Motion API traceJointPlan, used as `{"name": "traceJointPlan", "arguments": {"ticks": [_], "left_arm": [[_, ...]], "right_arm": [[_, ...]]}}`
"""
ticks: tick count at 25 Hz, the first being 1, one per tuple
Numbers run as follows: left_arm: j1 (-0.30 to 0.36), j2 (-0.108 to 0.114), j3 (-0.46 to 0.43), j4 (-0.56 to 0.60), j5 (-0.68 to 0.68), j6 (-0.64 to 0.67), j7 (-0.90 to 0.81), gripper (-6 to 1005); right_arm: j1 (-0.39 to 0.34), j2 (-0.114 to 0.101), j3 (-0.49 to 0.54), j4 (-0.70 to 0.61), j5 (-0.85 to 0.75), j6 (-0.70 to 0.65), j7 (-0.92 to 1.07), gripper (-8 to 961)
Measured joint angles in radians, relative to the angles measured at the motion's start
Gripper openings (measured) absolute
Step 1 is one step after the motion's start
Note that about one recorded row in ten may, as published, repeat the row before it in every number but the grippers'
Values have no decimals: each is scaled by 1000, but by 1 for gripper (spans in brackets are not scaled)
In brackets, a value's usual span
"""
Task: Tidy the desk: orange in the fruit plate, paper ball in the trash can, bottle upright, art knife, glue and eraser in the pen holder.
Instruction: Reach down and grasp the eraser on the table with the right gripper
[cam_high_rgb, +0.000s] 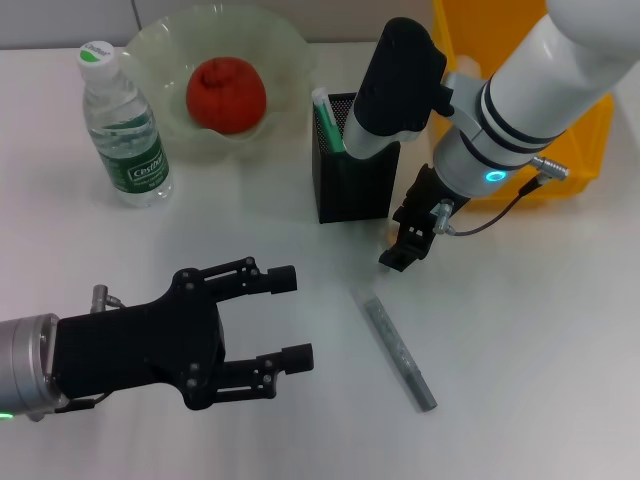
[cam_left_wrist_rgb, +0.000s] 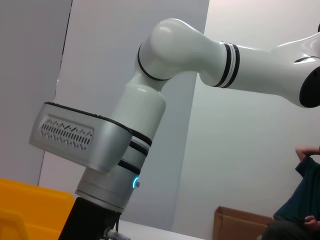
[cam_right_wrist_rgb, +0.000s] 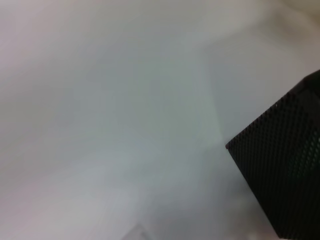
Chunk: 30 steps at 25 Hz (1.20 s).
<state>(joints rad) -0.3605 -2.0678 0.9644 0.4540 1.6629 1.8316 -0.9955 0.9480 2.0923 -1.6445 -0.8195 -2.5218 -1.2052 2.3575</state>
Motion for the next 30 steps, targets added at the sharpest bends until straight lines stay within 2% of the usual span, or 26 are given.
{"name": "traceJointPlan", "arguments": {"ticks": [30], "left_arm": [[0,-2,0,0,-1,-11,2,769]], "right_arm": [[0,0,-34,30,12,36,-1,584]]}}
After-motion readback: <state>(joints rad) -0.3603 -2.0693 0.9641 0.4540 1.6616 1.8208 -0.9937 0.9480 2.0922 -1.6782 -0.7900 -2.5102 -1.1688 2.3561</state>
